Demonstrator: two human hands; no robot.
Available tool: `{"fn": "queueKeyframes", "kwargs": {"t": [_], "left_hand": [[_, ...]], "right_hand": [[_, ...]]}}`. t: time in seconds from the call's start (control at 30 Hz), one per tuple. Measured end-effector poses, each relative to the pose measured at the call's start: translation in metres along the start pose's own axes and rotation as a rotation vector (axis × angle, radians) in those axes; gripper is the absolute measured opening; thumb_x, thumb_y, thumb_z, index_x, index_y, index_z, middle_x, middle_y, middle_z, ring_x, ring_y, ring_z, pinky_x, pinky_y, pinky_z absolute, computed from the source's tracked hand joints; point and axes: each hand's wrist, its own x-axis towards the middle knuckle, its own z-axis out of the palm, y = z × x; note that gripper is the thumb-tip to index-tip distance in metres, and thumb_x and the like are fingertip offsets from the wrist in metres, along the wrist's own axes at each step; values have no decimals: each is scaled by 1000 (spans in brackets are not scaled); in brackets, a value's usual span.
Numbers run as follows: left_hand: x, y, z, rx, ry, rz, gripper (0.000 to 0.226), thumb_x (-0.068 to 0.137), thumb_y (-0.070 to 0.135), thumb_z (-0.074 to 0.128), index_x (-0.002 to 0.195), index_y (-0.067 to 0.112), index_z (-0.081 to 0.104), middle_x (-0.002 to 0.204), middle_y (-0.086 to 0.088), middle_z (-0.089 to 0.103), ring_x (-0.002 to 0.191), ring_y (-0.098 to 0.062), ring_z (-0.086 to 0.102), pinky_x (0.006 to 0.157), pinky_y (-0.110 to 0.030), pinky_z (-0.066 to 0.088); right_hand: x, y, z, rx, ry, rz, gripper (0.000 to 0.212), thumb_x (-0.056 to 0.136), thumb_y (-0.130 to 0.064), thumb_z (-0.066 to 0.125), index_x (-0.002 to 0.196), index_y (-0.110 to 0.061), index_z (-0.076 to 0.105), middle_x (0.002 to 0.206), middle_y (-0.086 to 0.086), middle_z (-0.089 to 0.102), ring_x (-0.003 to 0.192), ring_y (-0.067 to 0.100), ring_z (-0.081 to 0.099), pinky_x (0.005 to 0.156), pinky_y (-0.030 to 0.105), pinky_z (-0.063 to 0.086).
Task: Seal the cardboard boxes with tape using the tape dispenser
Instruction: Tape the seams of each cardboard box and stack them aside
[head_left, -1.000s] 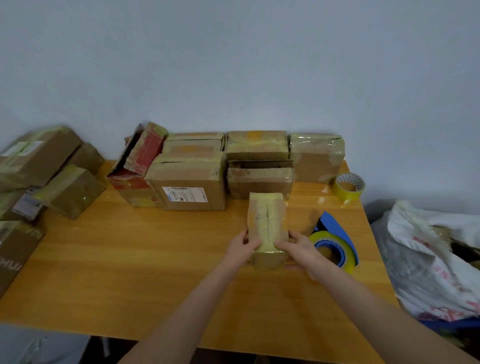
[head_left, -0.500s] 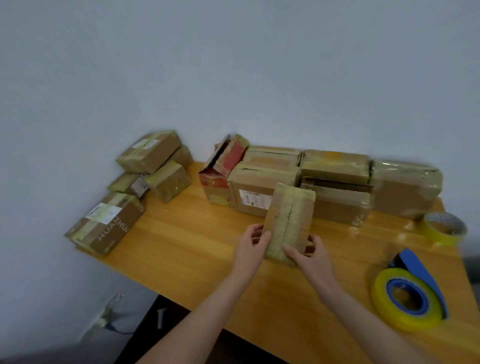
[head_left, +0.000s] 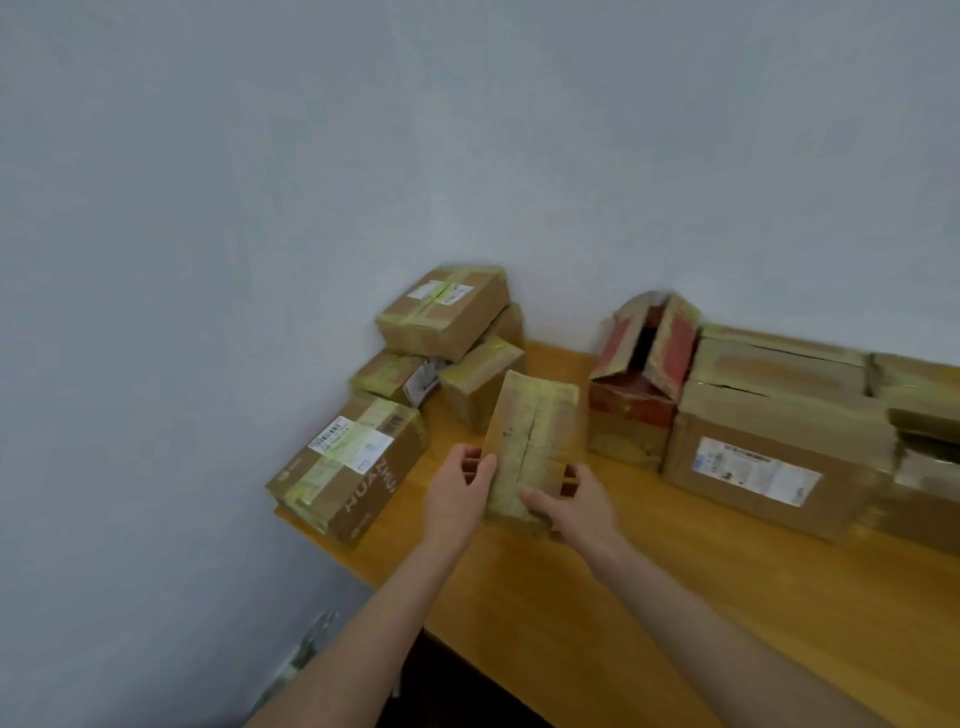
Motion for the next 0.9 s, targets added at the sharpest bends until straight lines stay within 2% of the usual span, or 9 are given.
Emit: {"fn": "queueKeyframes", "kwargs": {"t": [0.1, 0.2, 0.3, 0.43, 0.53, 0.67, 0.73, 0.8, 0.9], "left_hand": [[49, -45, -43, 192, -53, -42, 30, 97, 39, 50, 116, 17, 57, 107, 3, 61, 92, -10, 55, 75, -23, 42], [90, -73, -75, 316, -77, -37, 34, 98, 36, 48, 119, 12, 59, 113, -3, 62, 100, -16, 56, 78, -24, 40], [126, -92, -91, 424, -117, -56, 32, 98, 34, 46, 117, 12, 61, 110, -7, 64, 97, -22, 59, 80, -33, 49], [152, -99, -99, 527, -118, -54, 47, 97, 44, 42, 137, 19, 46, 126, -8, 54, 111, -27, 56, 89, -44, 51], [160, -100, -103, 508, -57, -6, 47, 96, 40, 45, 138, 19, 43, 134, -7, 46, 118, -25, 50, 88, -41, 50], [172, -95, -104, 508, -55, 37, 46, 95, 34, 48, 138, 17, 43, 136, -7, 45, 120, -23, 48, 87, -37, 49], [175, -89, -101, 502, -71, 66, 45, 96, 31, 49, 138, 18, 42, 137, -6, 44, 121, -22, 47, 86, -35, 48], [177, -83, -95, 493, -88, 94, 44, 96, 28, 49, 139, 19, 42, 137, -5, 43, 120, -21, 47, 85, -34, 48], [176, -67, -81, 486, -116, 162, 44, 96, 26, 49, 139, 19, 42, 137, -6, 42, 120, -22, 47, 87, -33, 47]], "right_hand": [[33, -13, 69, 22, -61, 144, 47, 81, -30, 77, 114, -21, 44, 103, -5, 59, 89, 14, 62, 77, 37, 59], [65, -25, 124, 3, -64, 232, 51, 82, -31, 76, 121, -15, 47, 107, -1, 57, 97, 19, 60, 81, 38, 58], [94, -31, 164, -40, -23, 252, 60, 80, -34, 76, 129, -14, 46, 120, 4, 60, 107, 26, 61, 87, 45, 56], [117, -32, 200, -174, 18, 221, 60, 90, -35, 65, 140, -14, 39, 130, 9, 57, 111, 30, 60, 90, 45, 53], [129, -30, 209, -379, -3, 187, 49, 95, -41, 55, 133, -13, 44, 121, 8, 61, 106, 28, 61, 86, 42, 53], [142, -33, 205, -356, -40, 225, 45, 98, -39, 50, 136, -16, 44, 127, 6, 59, 112, 27, 59, 91, 41, 51], [144, -36, 201, -355, -102, 229, 49, 98, -41, 49, 139, -16, 42, 129, 6, 58, 112, 26, 59, 92, 40, 51], [140, -37, 194, -313, -158, 235, 61, 97, -46, 51, 146, -14, 33, 139, 7, 51, 122, 27, 53, 98, 41, 48], [134, -39, 167, -310, -54, 185, 73, 93, -47, 57, 151, -14, 26, 148, 8, 43, 131, 27, 46, 103, 39, 44]]}}
